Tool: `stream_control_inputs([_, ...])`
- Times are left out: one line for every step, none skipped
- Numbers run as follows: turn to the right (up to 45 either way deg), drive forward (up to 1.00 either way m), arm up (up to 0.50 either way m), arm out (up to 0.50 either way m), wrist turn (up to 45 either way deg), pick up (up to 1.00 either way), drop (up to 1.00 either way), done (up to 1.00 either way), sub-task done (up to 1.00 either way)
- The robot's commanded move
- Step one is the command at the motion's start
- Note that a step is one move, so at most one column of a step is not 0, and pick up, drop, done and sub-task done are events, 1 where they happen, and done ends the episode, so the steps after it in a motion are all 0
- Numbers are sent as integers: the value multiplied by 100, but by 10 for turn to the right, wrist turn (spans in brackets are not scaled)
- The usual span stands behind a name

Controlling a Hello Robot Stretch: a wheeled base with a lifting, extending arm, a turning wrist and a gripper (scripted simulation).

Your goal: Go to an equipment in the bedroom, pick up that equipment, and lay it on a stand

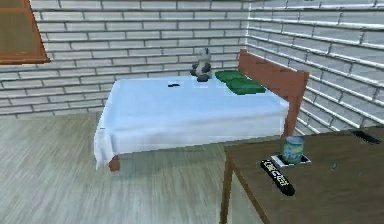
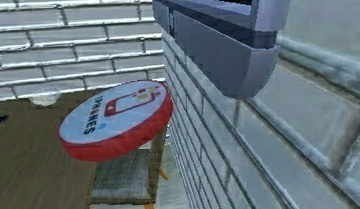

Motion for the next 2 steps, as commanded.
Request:
stream_control_inputs([-30, 0, 0, 0, 0, 0, 0, 0, 0])
stream_control_inputs([0, 90, 0, 0, 0, 0, 0, 0, 0])
